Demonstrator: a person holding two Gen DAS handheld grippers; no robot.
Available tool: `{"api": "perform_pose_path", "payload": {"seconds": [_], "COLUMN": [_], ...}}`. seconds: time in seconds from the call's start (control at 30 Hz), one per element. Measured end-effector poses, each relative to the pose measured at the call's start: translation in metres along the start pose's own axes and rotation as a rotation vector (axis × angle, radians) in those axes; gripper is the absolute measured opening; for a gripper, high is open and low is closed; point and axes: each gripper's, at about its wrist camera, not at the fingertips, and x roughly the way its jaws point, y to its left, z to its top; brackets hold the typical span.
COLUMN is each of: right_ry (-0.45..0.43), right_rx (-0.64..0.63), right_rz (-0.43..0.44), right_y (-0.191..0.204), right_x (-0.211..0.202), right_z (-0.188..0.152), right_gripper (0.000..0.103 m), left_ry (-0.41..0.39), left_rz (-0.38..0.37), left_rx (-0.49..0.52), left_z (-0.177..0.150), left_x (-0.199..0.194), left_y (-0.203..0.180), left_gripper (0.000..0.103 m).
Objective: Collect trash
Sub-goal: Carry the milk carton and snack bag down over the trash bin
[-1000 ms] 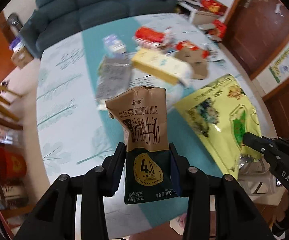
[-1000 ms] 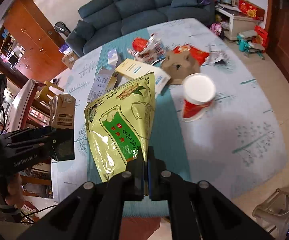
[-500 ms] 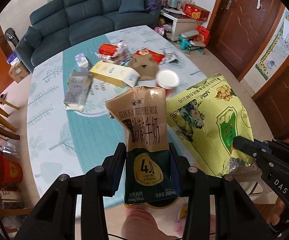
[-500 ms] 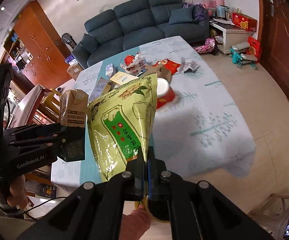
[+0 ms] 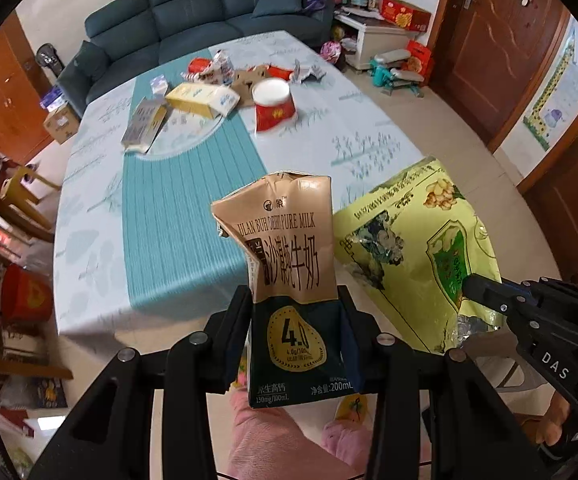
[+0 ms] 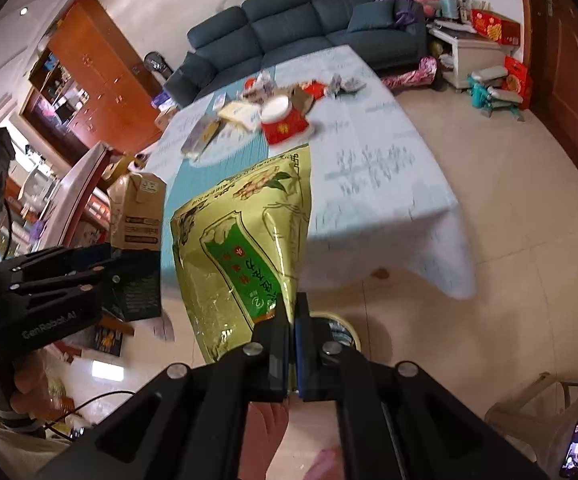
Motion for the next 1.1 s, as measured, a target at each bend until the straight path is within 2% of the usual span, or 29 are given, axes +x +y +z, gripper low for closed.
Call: {"api": "perform_pose_path", "payload": {"seconds": [0.23, 0.47, 0.63, 0.83, 1.1], "right_ry": [0.093, 0.210, 0.310, 0.414, 0.535], "right_rx": [0.024, 0.084, 0.163, 0.267, 0.312], "right_rz": [0.048, 0.050, 0.011, -0.039, -0.119], "right_y": [-0.011, -0.016, -0.028, -0.053, -0.087], "right_x": [0.015, 0.056, 0.114, 0.199, 0.321], "right_z": [-0.038, -0.068, -0.100, -0.142, -0.188], "right_gripper": [0.002, 0.002, 0.002, 0.002, 0.002], "left_ry": [0.066, 0.163, 0.247, 0.297, 0.340], "left_rz": [0.060, 0.073, 0.032, 0.005, 0.007], "left_rx": [-0.009, 0.018, -0.015, -0.021, 0.041], "left_z": [-0.034, -0.063, -0.086, -0.117, -0.150], "left_x": [-0.001, 0.041, 0.106, 0.196, 0.315], "left_y": [-0.002, 0.004, 0.013, 0.016, 0.006], "left_gripper": [0.039, 0.040, 0.040, 0.040, 0.040]}}
